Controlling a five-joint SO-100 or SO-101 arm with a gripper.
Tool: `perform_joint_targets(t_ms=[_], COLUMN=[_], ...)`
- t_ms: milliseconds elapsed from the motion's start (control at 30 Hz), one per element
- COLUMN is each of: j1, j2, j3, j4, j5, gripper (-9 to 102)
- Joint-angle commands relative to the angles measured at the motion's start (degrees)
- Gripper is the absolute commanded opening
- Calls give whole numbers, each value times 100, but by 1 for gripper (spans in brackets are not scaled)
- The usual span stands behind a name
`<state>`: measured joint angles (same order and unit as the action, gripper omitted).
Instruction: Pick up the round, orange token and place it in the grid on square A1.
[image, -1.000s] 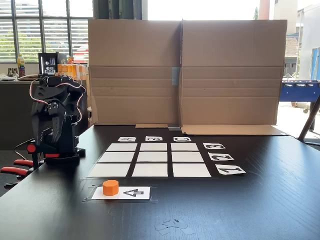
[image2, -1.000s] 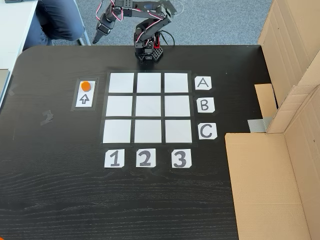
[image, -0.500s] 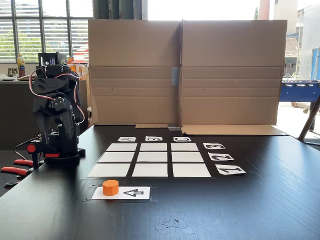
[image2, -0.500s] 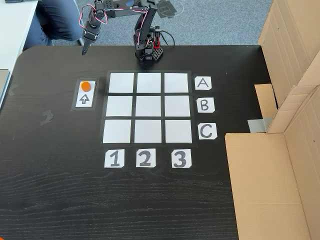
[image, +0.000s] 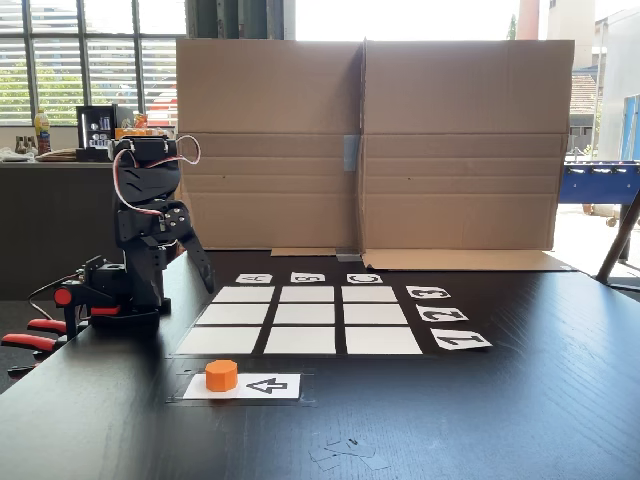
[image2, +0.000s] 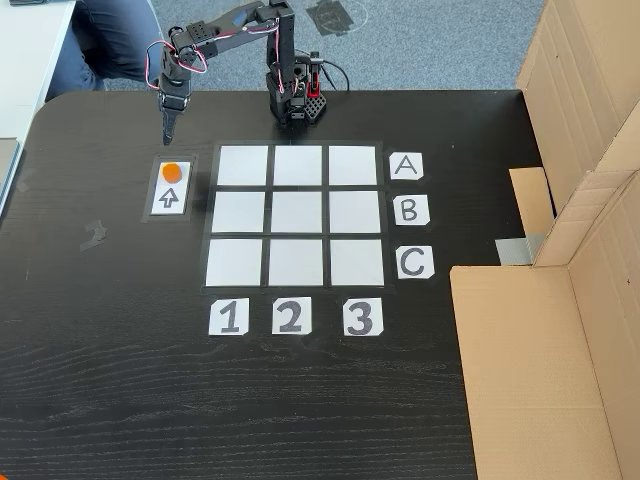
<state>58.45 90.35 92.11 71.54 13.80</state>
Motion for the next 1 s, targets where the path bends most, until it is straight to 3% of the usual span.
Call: perform_joint_targets(t_ms=[0, 967], j1=[-220, -404], j2=[-193, -2347], j3=[-343, -1310], j4=[-44, -246], j5=[35, 0], gripper=[30, 35])
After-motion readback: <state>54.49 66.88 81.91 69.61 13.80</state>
